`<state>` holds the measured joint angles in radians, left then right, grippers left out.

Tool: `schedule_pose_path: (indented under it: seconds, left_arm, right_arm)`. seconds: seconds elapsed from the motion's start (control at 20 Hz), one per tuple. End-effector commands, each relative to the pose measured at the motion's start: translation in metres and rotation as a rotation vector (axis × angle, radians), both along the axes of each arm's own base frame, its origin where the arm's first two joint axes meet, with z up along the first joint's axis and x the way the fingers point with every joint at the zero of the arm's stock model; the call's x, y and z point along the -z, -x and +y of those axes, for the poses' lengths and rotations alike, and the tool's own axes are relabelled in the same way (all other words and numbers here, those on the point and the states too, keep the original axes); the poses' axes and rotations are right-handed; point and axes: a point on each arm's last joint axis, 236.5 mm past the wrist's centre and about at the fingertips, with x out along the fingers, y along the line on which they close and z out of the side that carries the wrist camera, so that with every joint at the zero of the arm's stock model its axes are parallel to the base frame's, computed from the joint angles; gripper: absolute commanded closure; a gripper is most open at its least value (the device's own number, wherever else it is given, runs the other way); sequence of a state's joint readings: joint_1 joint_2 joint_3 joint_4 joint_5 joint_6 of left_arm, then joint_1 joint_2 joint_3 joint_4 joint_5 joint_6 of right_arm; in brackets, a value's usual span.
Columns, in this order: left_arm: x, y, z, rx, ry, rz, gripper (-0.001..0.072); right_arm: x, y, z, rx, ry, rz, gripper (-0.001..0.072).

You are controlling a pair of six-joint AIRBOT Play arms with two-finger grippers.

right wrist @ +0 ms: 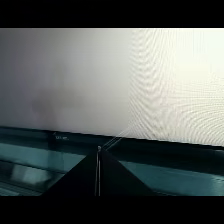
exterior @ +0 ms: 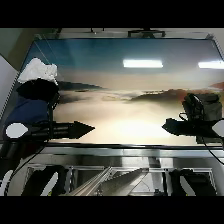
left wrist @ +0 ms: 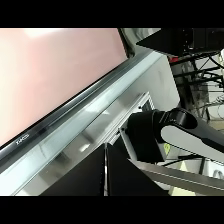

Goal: Fold the shirts.

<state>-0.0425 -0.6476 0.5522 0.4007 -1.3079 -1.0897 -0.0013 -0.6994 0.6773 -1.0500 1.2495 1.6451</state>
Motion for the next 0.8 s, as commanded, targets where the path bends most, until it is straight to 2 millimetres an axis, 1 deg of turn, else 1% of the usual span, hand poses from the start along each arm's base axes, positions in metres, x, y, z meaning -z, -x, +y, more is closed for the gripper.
schedule_pose_path:
  seconds: [0.0, 0.15, 0.2, 0.25, 0.3, 0.35, 0.4, 0.45, 0.5, 0.6, 0.65, 0.7, 0.75]
  left_arm:
    - [-0.001, -0.002, 0.000, -0.009, -0.001, -0.011, 0.0684]
    - [-0.001, -0.002, 0.001, -0.009, -0.002, -0.012, 0.0684]
    - [-0.002, -0.007, 0.002, -0.025, -0.005, -0.028, 0.0685]
    - [-0.001, -0.018, 0.007, -0.058, -0.033, -0.051, 0.0697]
    - [0.002, -0.032, 0.018, -0.091, -0.094, -0.081, 0.0698]
    - [0.007, -0.054, 0.038, -0.146, -0.186, -0.100, 0.0701]
    - [0.007, -0.076, 0.061, -0.203, -0.266, -0.114, 0.0654]
    - [0.003, -0.102, 0.087, -0.264, -0.338, -0.139, 0.0403]
    - [-0.005, -0.126, 0.112, -0.325, -0.380, -0.156, 0.0362]
    - [-0.021, -0.174, 0.168, -0.444, -0.437, -0.167, 0.0361]
    - [-0.025, -0.196, 0.197, -0.498, -0.459, -0.160, 0.0276]
    - [-0.025, -0.215, 0.225, -0.546, -0.479, -0.151, -0.0013]
    - [-0.021, -0.234, 0.253, -0.583, -0.502, -0.138, -0.0013]
  right_arm:
    - [0.000, 0.000, 0.000, 0.000, 0.000, 0.000, 0.0695]
    - [0.000, 0.000, 0.000, 0.000, 0.000, 0.000, 0.0694]
    - [0.000, 0.000, 0.000, 0.000, 0.000, 0.000, 0.0694]
    - [0.000, 0.000, 0.000, 0.000, 0.000, 0.000, 0.0694]
    - [0.000, 0.000, 0.000, 0.000, 0.000, 0.000, 0.0695]
    - [0.000, 0.000, 0.000, 0.000, 0.000, 0.000, 0.0695]
    - [0.000, 0.000, 0.000, 0.000, 0.000, 0.000, 0.0695]
    - [0.000, 0.000, 0.000, 0.000, 0.000, 0.000, 0.0695]
    - [0.000, 0.000, 0.000, 0.000, 0.000, 0.000, 0.0694]
    - [0.000, 0.000, 0.000, 0.000, 0.000, 0.000, 0.0694]
    - [0.000, 0.000, 0.000, 0.000, 0.000, 0.000, 0.0694]
    - [0.000, 0.000, 0.000, 0.000, 0.000, 0.000, 0.0694]
    - [0.000, 0.000, 0.000, 0.000, 0.000, 0.000, 0.0694]
